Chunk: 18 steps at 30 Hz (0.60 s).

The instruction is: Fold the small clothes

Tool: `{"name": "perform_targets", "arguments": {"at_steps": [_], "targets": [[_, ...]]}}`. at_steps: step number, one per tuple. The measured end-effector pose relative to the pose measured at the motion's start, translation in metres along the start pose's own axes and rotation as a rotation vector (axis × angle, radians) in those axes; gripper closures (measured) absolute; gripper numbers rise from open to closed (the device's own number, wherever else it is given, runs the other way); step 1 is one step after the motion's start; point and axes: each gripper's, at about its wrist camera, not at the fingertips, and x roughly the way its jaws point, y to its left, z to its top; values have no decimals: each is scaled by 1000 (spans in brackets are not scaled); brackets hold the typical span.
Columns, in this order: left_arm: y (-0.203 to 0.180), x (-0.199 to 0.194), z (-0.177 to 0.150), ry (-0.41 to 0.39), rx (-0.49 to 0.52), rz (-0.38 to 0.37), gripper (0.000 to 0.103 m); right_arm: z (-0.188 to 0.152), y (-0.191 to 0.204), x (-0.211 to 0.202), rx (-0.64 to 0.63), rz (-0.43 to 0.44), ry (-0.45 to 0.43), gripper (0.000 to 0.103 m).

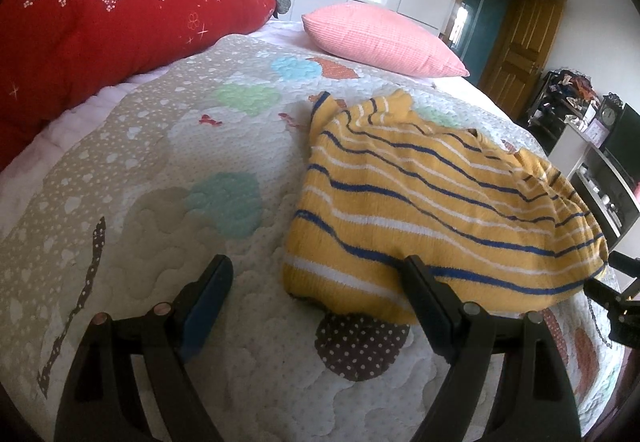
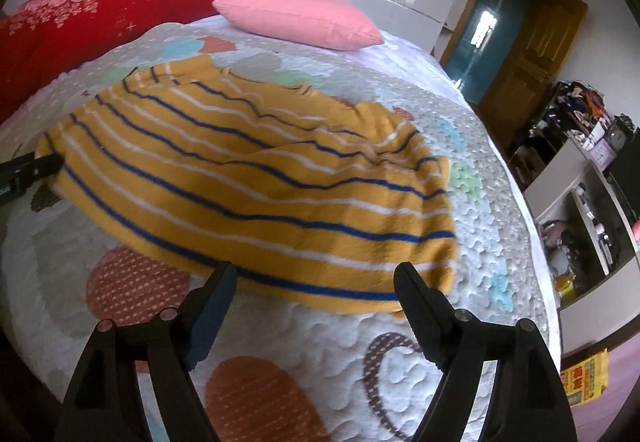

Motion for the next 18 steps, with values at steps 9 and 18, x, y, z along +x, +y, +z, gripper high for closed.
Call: {"name": "perform_targets", "arguments": {"at_steps": [9,18], "targets": [[17,-14,6,-43,-61,-36,18,6,29,2,1,87,-6,19],[77,-8,14,14,-317,-160,15,25,73,12,-26,224,2,18]]}}
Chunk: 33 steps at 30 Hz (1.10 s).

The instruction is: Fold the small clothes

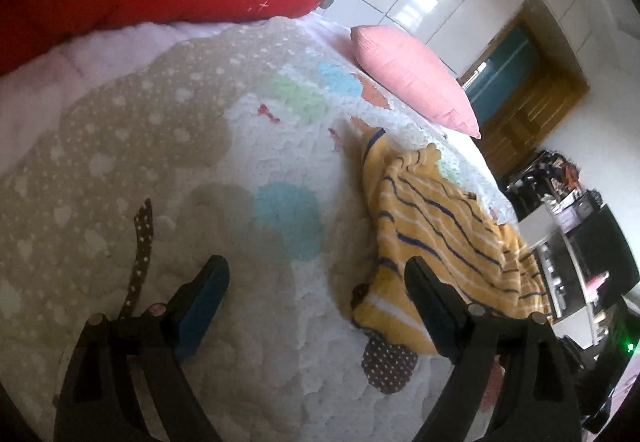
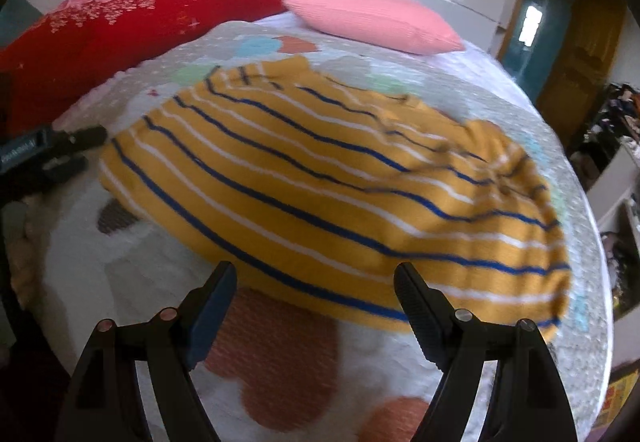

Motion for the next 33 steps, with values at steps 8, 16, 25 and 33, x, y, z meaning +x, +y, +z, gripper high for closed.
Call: {"name": "perform_targets", "arguments": {"at_steps": [8,16,25,33], "targets": [[-26,15,-15,69,24,-206,15,93,25,32,64,239,90,15],[-22,30,-20,168,-54,-305,68,158,73,118,96,284,354,15],[-18,24,-21,172,-54,-314,65,161,148,166,-177,-65,483,8],[-19,-10,-25,104,29,-224,47,143,150,134,-287,-128,379,80]]}}
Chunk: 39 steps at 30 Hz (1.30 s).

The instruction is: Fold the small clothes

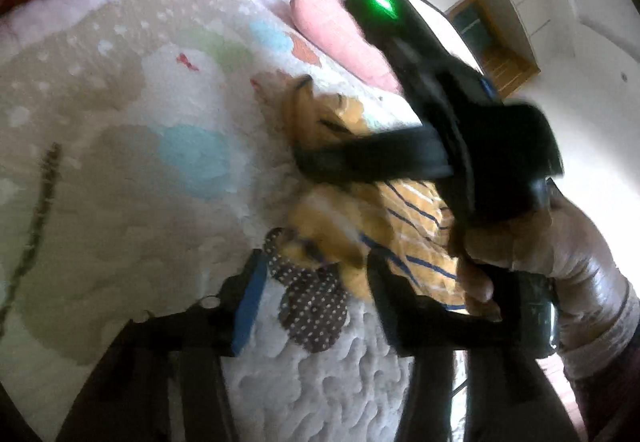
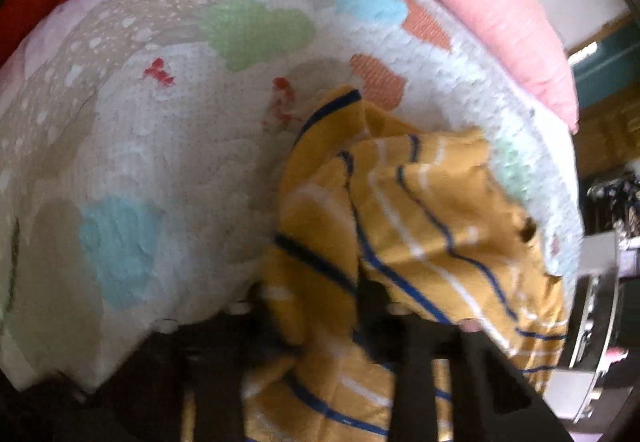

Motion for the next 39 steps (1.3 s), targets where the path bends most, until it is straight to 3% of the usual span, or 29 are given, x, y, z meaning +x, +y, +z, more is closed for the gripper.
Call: {"name": "perform_targets", "arguments": {"at_steps": [3,8,10,12,15,16,17,18,19,20,22,25,27,28,30,31,32,34,36,39], "targets": [[0,-15,-7,-55,8,51,35,-14,-22,-21,54,66,-73,86],[-2,-18,-18,-79,36,166,33,-52,-119,-60,225,133,-179,88],[-5,-21,-22,-65,37,177,33,-82,-174,-67,329,144,-206,88],[-12,-19,-24,-42,17,138,33,-113,-222,-62,427,154,-209,88],[-26,-13,-30,-5,31,132,33,-171,-287,-32,588,187,-184,88],[-33,-10,-33,11,53,144,33,-182,-298,-21,617,200,-168,85],[-38,-8,-37,26,69,152,33,-200,-314,-4,662,234,-141,73],[-46,-5,-40,49,88,160,33,-213,-325,3,700,266,-150,64],[-50,0,-39,65,102,163,33,-229,-337,5,746,294,-182,46],[-55,3,-38,75,114,166,33,-242,-346,3,793,306,-221,40],[-68,6,-41,92,148,178,33,-260,-356,-8,834,293,-272,40],[-90,11,-46,99,191,191,33,-270,-354,-35,798,300,-368,39],[-102,17,-47,111,212,188,32,-273,-346,-53,776,348,-452,31],[-111,21,-49,122,226,185,32,-272,-337,-59,762,366,-472,26],[-123,27,-52,140,250,185,32,-265,-320,-59,725,372,-460,24],[-130,29,-54,149,265,183,32,-263,-313,-57,708,375,-447,25],[-136,30,-55,154,277,180,32,-258,-301,-49,670,388,-414,41],[-146,29,-57,157,296,176,32,-254,-280,-35,602,362,-352,85],[-151,28,-57,159,308,177,32,-267,-282,-36,622,368,-391,87],[-152,29,-50,168,303,172,30,-307,-310,-35,758,401,-442,94]]}}
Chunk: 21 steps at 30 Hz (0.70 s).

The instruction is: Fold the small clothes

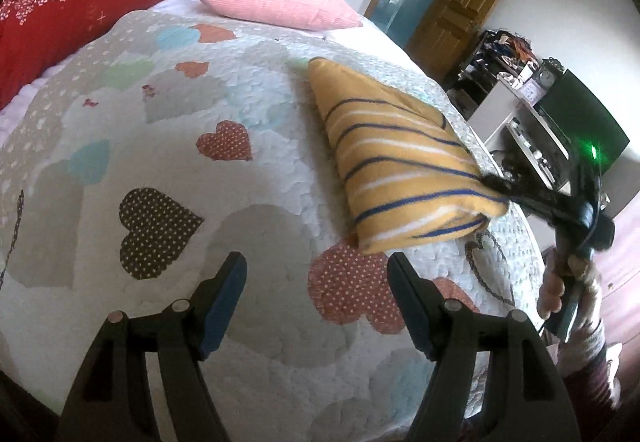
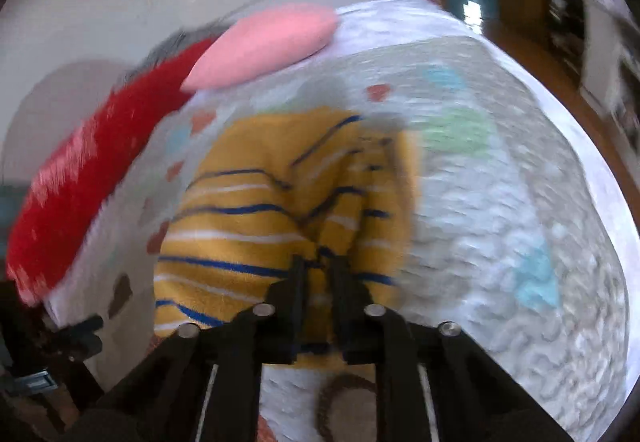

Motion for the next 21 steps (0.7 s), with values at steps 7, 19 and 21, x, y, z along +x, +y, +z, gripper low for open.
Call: {"name": "perform_targets", "arguments": {"at_steps": [7,19,21], "targets": [[1,25,24,21,-23,-35,28,-38,-89,-3,192,-61,57,101],[-3,138,91,188,-12,-335,11,25,-55,58,237,175,14,13],[-7,160,90,228,-16,-351,10,31,-49,91,264,203,38,14]]}}
